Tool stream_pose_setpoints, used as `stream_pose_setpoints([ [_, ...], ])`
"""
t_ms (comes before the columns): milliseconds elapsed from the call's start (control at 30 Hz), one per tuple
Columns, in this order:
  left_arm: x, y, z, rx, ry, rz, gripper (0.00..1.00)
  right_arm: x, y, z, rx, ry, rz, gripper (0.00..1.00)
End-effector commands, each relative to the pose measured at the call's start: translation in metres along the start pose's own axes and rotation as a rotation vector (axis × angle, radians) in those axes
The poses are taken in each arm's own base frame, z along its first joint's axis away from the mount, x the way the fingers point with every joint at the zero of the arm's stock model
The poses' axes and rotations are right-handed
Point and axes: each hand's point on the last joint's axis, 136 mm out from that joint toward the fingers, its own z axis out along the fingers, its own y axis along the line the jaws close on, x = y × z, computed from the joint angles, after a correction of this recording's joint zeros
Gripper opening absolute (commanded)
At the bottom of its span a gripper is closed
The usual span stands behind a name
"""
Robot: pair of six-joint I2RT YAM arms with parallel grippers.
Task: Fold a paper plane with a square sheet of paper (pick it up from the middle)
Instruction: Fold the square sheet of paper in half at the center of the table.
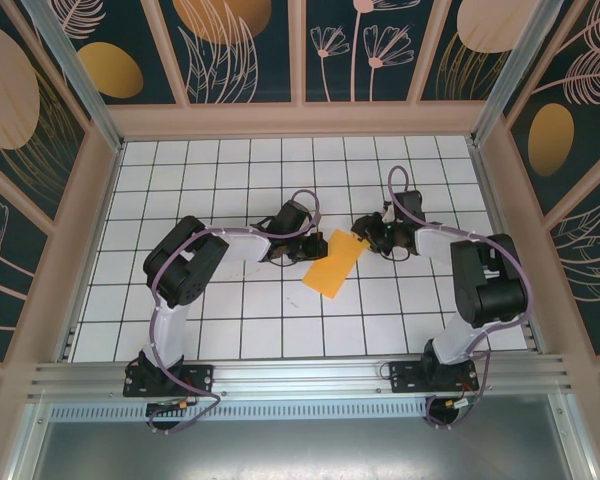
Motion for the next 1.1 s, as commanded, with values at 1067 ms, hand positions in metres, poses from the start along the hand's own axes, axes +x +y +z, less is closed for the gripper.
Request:
stream_pose_setpoints([
  [1067,0.052,0.054,0.006,-0.171,0.145,-0.073,0.01,-0.016,-0.014,-0.003,0.038,0.010,0.019,0.38],
])
